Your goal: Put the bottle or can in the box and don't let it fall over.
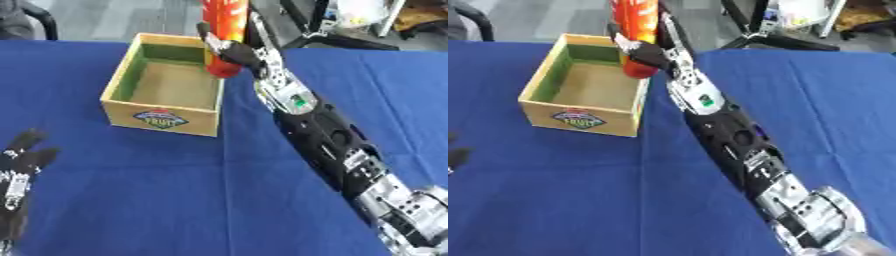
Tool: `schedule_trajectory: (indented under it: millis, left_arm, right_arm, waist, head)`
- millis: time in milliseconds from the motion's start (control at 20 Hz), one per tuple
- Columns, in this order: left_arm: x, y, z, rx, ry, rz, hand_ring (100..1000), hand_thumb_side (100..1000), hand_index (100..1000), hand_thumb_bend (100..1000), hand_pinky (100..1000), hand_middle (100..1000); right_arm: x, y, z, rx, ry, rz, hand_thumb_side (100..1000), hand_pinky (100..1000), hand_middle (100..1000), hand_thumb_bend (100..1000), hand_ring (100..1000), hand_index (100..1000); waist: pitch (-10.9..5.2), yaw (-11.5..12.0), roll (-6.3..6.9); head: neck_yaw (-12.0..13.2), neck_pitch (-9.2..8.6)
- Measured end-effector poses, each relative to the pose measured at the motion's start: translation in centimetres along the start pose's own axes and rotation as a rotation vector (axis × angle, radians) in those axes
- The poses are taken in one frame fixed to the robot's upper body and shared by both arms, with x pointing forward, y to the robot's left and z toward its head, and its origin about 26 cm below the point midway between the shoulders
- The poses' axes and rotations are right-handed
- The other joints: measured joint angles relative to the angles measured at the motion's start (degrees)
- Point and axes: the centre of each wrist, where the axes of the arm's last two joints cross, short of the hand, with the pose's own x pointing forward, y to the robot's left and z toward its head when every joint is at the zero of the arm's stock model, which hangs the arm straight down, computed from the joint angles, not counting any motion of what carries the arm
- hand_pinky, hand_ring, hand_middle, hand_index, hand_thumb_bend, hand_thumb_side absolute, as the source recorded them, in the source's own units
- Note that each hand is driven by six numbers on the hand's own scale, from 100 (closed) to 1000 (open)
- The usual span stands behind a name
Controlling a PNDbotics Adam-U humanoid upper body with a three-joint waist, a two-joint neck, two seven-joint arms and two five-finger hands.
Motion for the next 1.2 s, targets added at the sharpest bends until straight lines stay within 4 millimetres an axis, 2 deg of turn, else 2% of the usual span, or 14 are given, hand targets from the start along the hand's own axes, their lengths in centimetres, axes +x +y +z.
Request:
schedule_trajectory:
  millis: [200, 400, 550, 700, 750, 800, 850, 950, 1050, 1200]
  left_arm:
    - [0.0, -0.3, 0.0, -0.004, 0.0, 0.008, 789, 755, 949, 439, 873, 849]
    - [0.0, -0.3, 0.0, -0.005, 0.0, 0.009, 788, 754, 949, 440, 873, 849]
    - [0.0, -0.3, 0.0, -0.005, 0.0, 0.01, 788, 754, 949, 440, 872, 849]
    - [0.0, -0.3, 0.0, -0.005, 0.0, 0.01, 788, 754, 949, 440, 872, 849]
    - [0.0, -0.3, 0.0, -0.005, 0.0, 0.01, 788, 754, 949, 441, 872, 849]
    - [0.0, -0.3, 0.0, -0.005, 0.0, 0.01, 788, 754, 949, 441, 872, 849]
    - [0.0, -0.3, 0.0, -0.005, 0.0, 0.01, 788, 750, 949, 438, 872, 848]
    - [0.0, -0.3, 0.0, -0.005, 0.0, 0.01, 788, 754, 949, 442, 872, 849]
    - [0.0, -0.3, 0.0, -0.005, 0.0, 0.01, 788, 754, 949, 444, 872, 848]
    - [0.0, -0.3, 0.0, -0.004, 0.0, 0.01, 788, 753, 949, 443, 872, 848]
  right_arm:
    - [0.5, 1.6, -0.5, 0.053, -0.011, -0.014, 100, 430, 353, 100, 390, 528]
    - [0.2, 2.9, -0.4, 0.119, -0.005, 0.011, 100, 511, 363, 100, 432, 544]
    - [-0.3, 3.5, 0.0, 0.169, 0.01, 0.05, 100, 611, 411, 100, 543, 597]
    - [-1.0, 3.7, 0.5, 0.196, 0.026, 0.089, 100, 672, 487, 100, 648, 676]
    - [-1.4, 3.7, 0.8, 0.2, 0.033, 0.102, 103, 714, 567, 189, 714, 764]
    - [-1.6, 3.7, 1.0, 0.201, 0.039, 0.11, 147, 727, 595, 231, 731, 791]
    - [-1.9, 3.8, 1.2, 0.202, 0.042, 0.12, 193, 757, 665, 296, 767, 872]
    - [-2.3, 3.7, 1.5, 0.203, 0.045, 0.136, 283, 787, 744, 361, 807, 945]
    - [-2.6, 3.6, 1.8, 0.211, 0.045, 0.151, 326, 833, 811, 400, 851, 990]
    - [-2.9, 3.6, 2.2, 0.226, 0.041, 0.166, 361, 879, 875, 429, 902, 1000]
  waist:
    - [-0.01, 0.9, 0.01]
    - [-0.01, 1.5, 0.11]
    - [-0.01, 1.6, 0.16]
    - [-0.01, 1.5, 0.17]
    - [-0.01, 1.5, 0.17]
    - [-0.01, 1.5, 0.2]
    - [-0.01, 1.5, 0.23]
    - [-0.01, 1.4, 0.26]
    - [-0.01, 1.2, 0.29]
    - [-0.01, 1.1, 0.32]
  head:
    - [-0.6, -0.02]
    - [-0.9, -0.05]
    - [-1.0, -0.21]
    - [-1.0, -0.28]
    - [-1.0, -0.43]
    - [-1.0, -0.49]
    - [-1.0, -0.51]
    - [-1.0, -0.51]
    - [-1.0, -0.51]
    - [-1.0, -0.51]
